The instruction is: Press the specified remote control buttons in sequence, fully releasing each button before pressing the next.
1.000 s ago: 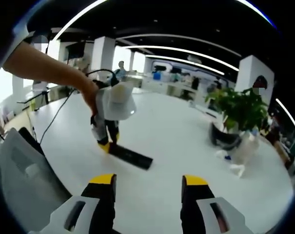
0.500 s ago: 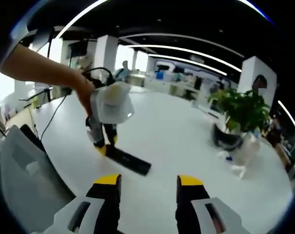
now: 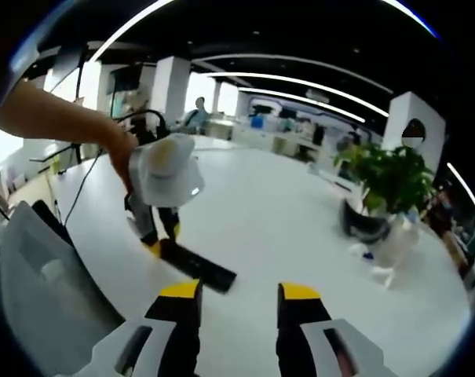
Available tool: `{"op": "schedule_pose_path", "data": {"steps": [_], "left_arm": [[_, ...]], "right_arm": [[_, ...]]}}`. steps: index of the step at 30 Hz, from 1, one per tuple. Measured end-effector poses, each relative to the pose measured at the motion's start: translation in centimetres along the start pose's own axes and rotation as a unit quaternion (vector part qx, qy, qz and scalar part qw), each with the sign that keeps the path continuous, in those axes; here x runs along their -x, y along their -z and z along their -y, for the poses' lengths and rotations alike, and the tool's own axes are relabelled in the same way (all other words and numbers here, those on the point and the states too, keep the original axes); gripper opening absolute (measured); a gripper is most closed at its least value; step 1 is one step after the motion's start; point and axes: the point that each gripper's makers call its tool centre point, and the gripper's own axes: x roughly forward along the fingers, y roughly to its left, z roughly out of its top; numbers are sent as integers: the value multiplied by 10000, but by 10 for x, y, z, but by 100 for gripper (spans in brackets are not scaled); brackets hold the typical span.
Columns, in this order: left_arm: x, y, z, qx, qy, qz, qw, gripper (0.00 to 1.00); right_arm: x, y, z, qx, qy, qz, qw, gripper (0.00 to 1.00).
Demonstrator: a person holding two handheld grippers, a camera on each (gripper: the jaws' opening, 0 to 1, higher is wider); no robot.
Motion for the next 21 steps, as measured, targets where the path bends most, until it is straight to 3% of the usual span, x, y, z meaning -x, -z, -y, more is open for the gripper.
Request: {"op": "schedule_pose_path", "data": {"steps": [3, 12, 21], "left_arm": [[0, 0, 5, -19, 5, 20, 10000, 23], [1, 0, 21, -54, -2, -15, 10000, 23], [1, 2, 34, -54, -6, -42, 10000, 23]], "right_arm": [[0, 0, 1, -63, -10, 12, 10000, 32], [1, 5, -5, -71, -114, -166, 9998, 12], [2, 6, -6, -81, -136, -204, 9997, 4]]}}
